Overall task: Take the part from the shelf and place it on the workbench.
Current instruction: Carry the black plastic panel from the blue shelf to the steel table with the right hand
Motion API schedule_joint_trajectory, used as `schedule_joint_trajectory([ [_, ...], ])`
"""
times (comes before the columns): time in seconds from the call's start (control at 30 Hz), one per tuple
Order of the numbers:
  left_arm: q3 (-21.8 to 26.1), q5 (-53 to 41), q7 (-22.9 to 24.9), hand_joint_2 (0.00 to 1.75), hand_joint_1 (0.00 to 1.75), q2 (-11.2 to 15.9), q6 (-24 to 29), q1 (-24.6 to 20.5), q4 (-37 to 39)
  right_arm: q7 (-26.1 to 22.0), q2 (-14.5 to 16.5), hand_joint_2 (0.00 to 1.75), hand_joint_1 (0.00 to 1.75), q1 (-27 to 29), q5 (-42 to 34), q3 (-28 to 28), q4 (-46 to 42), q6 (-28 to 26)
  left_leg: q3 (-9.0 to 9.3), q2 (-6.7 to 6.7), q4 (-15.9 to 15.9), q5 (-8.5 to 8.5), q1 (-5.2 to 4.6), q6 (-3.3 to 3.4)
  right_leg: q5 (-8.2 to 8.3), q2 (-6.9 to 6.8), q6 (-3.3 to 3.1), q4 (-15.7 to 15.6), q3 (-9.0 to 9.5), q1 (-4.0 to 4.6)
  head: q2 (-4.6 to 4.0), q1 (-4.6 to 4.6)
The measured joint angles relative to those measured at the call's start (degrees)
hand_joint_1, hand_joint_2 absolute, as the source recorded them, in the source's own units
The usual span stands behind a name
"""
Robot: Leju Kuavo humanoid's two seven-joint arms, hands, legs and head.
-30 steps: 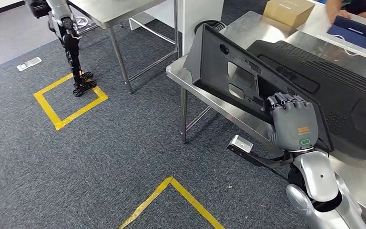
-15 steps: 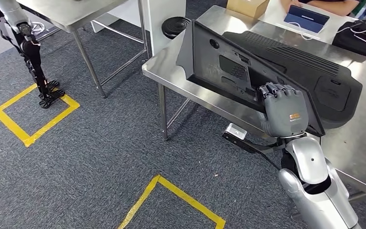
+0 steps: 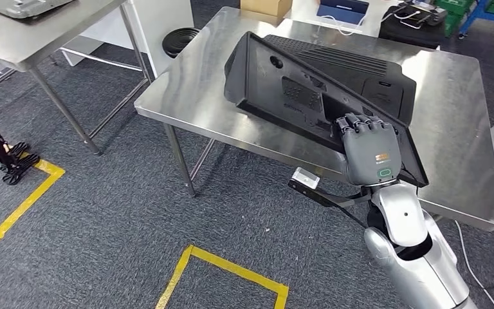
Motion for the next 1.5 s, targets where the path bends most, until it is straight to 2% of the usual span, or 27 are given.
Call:
schedule_joint_trajectory([
  [0.07, 0.4, -0.3, 0.0, 0.0, 0.0, 0.2, 0.3, -0.9, 0.7, 0.3, 0.3, 1.75, 1.75, -0.2, 0.3, 0.4, 0.0, 0.3, 3.26, -2.95, -7.2, 3.14, 0.79, -0.32, -0.22, 1.39, 0.49, 0.7, -0.41, -0.11, 0.0, 0.01],
  [0.13, 1.0, -0.6, -0.2, 0.0, 0.0, 0.4, 1.0, -2.2, 1.9, 0.5, 0.5, 1.75, 1.75, -0.3, 0.5, 0.8, 0.0, 0.6, 4.4, -4.99, -10.1, 3.67, 0.93, -0.12, -0.13, 2.5, 1.45, 0.9, -1.11, -0.09, 0.0, 0.05],
  [0.17, 1.2, -0.8, -0.3, 0.0, 0.0, 0.5, 1.4, -2.8, 2.5, 0.5, 0.6, 1.75, 1.75, -0.3, 0.5, 0.9, 0.0, 0.7, 4.31, -4.77, -10.2, 3.68, 0.66, 0.25, 0.11, 3.12, 1.98, 0.8, -1.42, -0.14, 0.0, 0.05],
  [0.2, 1.4, -0.9, -0.4, 0.0, 0.0, 0.6, 1.7, -3.2, 2.9, 0.5, 0.6, 1.75, 1.75, -0.3, 0.5, 0.9, 0.0, 0.7, 4.25, -3.92, -10.3, 3.92, 0.49, 0.77, 0.39, 3.68, 2.45, 0.5, -1.77, -0.32, 0.0, 0.05],
  [0.23, 1.5, -1.1, -0.6, 0.0, 0.0, 0.7, 2.0, -3.5, 3.3, 0.5, 0.6, 1.75, 1.75, -0.1, 0.6, 1.0, 0.0, 0.7, 4.28, -3.17, -10.5, 4.17, 0.38, 1.3, 0.41, 3.18, 2.71, 0.7, -2.2, -0.35, 0.0, 0.05],
  [0.27, 1.7, -1.3, -0.7, 0.0, 0.0, 0.8, 2.3, -3.7, 3.7, 0.6, 0.6, 1.75, 1.75, -0.1, 0.7, 1.0, 0.0, 0.7, 4.29, -2.35, -10.7, 4.42, 0.32, 1.82, -0.06, 1.82, 2.78, 1.7, -2.99, -0.32, 0.0, 0.21],
  [0.33, 2.0, -1.6, -0.9, 0.0, 0.0, 1.0, 2.7, -3.9, 4.5, 0.7, 0.6, 1.75, 1.75, -0.1, 0.8, 0.9, 0.0, 0.7, 4.22, -0.72, -11.0, 4.68, 0.17, 2.53, -2.68, -1.99, 2.39, 7.6, -6.07, -0.02, 0.0, 0.55],
  [0.37, 2.2, -1.7, -1.0, 0.0, 0.0, 1.1, 2.9, -3.9, 4.9, 0.7, 0.6, 1.75, 1.75, -0.1, 0.9, 1.0, 0.0, 0.7, 4.11, 0.07, -11.0, 4.68, 0.03, 2.73, -4.37, -3.09, 2.22, 11.8, -8.07, 0.07, 0.0, 0.69],
  [0.4, 2.4, -1.8, -1.0, 0.0, 0.0, 1.1, 3.0, -4.0, 5.3, 0.7, 0.6, 1.75, 1.75, 0.0, 1.0, 1.0, 0.0, 0.7, 4.03, 0.84, -11.0, 4.67, -0.09, 2.79, -5.66, -3.48, 2.2, 15.5, -9.78, 0.1, 0.0, 0.69],
  [0.43, 2.6, -1.9, -1.0, 0.0, 0.0, 1.2, 3.0, -4.1, 5.6, 0.8, 0.7, 1.75, 1.75, 0.2, 1.1, 1.0, 0.0, 0.6, 3.97, 1.53, -11.0, 4.65, -0.18, 2.83, -6.23, -3.6, 2.36, 17.5, -10.6, 0.1, 0.0, 0.69],
  [0.47, 2.7, -2.0, -1.0, 0.0, 0.0, 1.2, 3.1, -4.2, 5.8, 0.8, 0.7, 1.75, 1.75, 0.4, 1.3, 1.0, 0.0, 0.6, 3.95, 2.14, -11.0, 4.65, -0.24, 2.84, -5.93, -3.69, 2.68, 17.0, -10.13, 0.12, 0.0, 0.7],
  [0.5, 2.7, -2.0, -1.0, 0.0, 0.0, 1.2, 3.1, -4.3, 6.1, 0.9, 0.7, 1.75, 1.75, 0.6, 1.3, 1.0, 0.0, 0.6, 3.96, 2.69, -11.0, 4.64, -0.27, 2.83, -4.86, -3.97, 3.04, 14.1, -8.31, 0.16, 0.0, 0.7],
  [0.53, 2.8, -2.1, -1.0, 0.0, 0.0, 1.3, 3.1, -4.5, 6.2, 0.9, 0.7, 1.75, 1.75, 0.6, 1.4, 1.0, -0.1, 0.6, 4.0, 3.13, -11.0, 4.63, -0.28, 2.8, -3.53, -4.7, 3.28, 9.6, -5.6, 0.28, 0.0, 0.72],
  [0.6, 2.8, -2.1, -1.1, 0.0, 0.0, 1.3, 3.1, -4.8, 6.5, 0.9, 0.7, 1.75, 1.75, 0.6, 1.4, 0.9, -0.1, 0.5, 4.08, 3.83, -10.9, 4.51, -0.56, 2.48, -1.54, -6.5, 2.95, 2.4, -1.21, 0.76, 0.0, 0.69],
  [0.63, 2.8, -2.1, -1.1, 0.0, 0.0, 1.3, 3.1, -4.9, 6.6, 0.9, 0.7, 1.75, 1.75, 0.6, 1.5, 0.9, -0.2, 0.5, 4.12, 4.11, -10.9, 4.49, -0.67, 2.23, -1.14, -6.99, 2.54, 0.9, -0.34, 0.99, 0.0, 0.68],
  [0.7, 2.9, -2.2, -1.2, 0.0, 0.0, 1.4, 3.1, -5.0, 6.8, 0.9, 0.7, 1.75, 1.75, 0.6, 1.6, 0.9, -0.2, 0.5, 4.25, 4.69, -11.0, 4.54, -0.69, 1.61, -0.75, -6.45, 1.75, 0.7, -0.36, 1.21, 0.0, 0.66],
  [0.77, 3.0, -2.2, -1.2, 0.0, 0.0, 1.4, 3.1, -5.1, 6.9, 1.0, 0.7, 1.75, 1.75, 0.7, 1.8, 0.9, -0.2, 0.4, 3.96, 3.9, -10.2, 3.84, -0.48, 0.93, -0.45, -5.83, 1.08, 0.4, -0.3, 0.66, 0.0, 0.56],
  [0.83, 3.1, -2.3, -1.2, 0.0, 0.0, 1.5, 3.2, -5.1, 7.1, 1.1, 1.0, 1.75, 1.75, 0.7, 1.9, 1.0, -0.3, 0.3, 1.85, 1.99, -5.6, 0.97, -0.27, 0.44, -0.3, -5.43, 0.38, 0.1, -0.14, 0.14, 0.0, 0.42],
  [0.9, 3.3, -2.3, -1.3, 0.0, 0.0, 1.7, 3.2, -5.1, 7.4, 1.2, 1.2, 1.75, 1.75, 0.8, 1.9, 1.1, -0.3, 0.3, -1.79, 0.95, 2.0, -2.35, -0.23, 0.14, -0.34, -4.96, 0.05, 0.1, -0.14, 0.28, 0.0, 0.37],
  [0.93, 3.3, -2.4, -1.3, 0.0, 0.0, 1.7, 3.2, -5.1, 7.6, 1.2, 1.3, 1.75, 1.75, 0.9, 1.9, 1.2, -0.3, 0.3, -3.06, 0.81, 4.4, -2.86, -0.2, 0.02, -0.35, -4.67, 0.04, 0.1, -0.13, 0.31, 0.0, 0.38],
  [0.97, 3.4, -2.4, -1.3, 0.0, 0.0, 1.8, 3.2, -5.1, 7.7, 1.2, 1.4, 1.75, 1.75, 0.9, 2.0, 1.4, -0.3, 0.3, -3.39, 0.75, 4.8, -2.24, -0.13, -0.09, -0.36, -4.33, 0.05, 0.2, -0.11, 0.29, 0.0, 0.37],
  [1.0, 3.4, -2.4, -1.3, 0.0, 0.0, 1.9, 3.2, -5.1, 7.8, 1.2, 1.5, 1.75, 1.75, 0.9, 2.0, 1.5, -0.3, 0.3, -2.62, 0.74, 2.9, -0.63, 0.0, -0.18, -0.37, -4.02, 0.07, 0.3, -0.07, 0.22, 0.0, 0.36],
  [1.07, 3.6, -2.4, -1.3, 0.0, 0.0, 2.1, 3.2, -5.2, 8.0, 1.2, 1.6, 1.75, 1.75, 1.0, 2.0, 1.7, -0.3, 0.3, 0.78, 0.51, -4.4, 3.12, 0.44, -0.43, -0.6, -3.48, 0.43, 0.8, -0.18, 0.22, 0.0, 0.32],
  [1.13, 3.8, -2.4, -1.3, 0.0, 0.0, 2.2, 3.3, -5.5, 8.3, 1.2, 1.7, 1.75, 1.75, 0.9, 2.1, 1.8, -0.3, 0.3, 2.79, 0.04, -9.0, 4.56, 0.59, -0.17, -0.84, -3.13, 1.08, 1.4, -0.64, 0.48, 0.0, 0.35],
  [1.2, 3.9, -2.4, -1.3, 0.0, 0.0, 2.2, 3.3, -5.6, 8.7, 1.2, 1.6, 1.75, 1.75, 0.9, 2.1, 1.8, -0.3, 0.3, 2.69, -0.21, -9.6, 4.59, 0.41, 0.41, -0.82, -3.02, 1.08, 1.6, -1.04, 0.64, 0.0, 0.46],
  [1.3, 4.2, -2.6, -1.3, 0.0, 0.0, 2.2, 3.4, -5.7, 9.2, 1.1, 1.6, 1.75, 1.75, 0.7, 2.2, 1.9, -0.3, 0.3, 2.47, -0.32, -9.7, 4.89, 0.13, 0.88, -0.58, -3.06, 0.6, 1.2, -1.03, 0.6, 0.0, 0.53],
  [1.5, 4.6, -3.0, -1.4, 0.0, 0.0, 2.4, 3.6, -6.0, 10.3, 1.0, 1.6, 1.75, 1.75, 0.1, 2.2, 2.4, -0.3, 0.4, 2.29, -0.45, -9.6, 4.98, -0.14, 1.33, -0.18, -3.15, 1.19, 0.6, -0.88, 0.51, 0.0, 0.51],
])
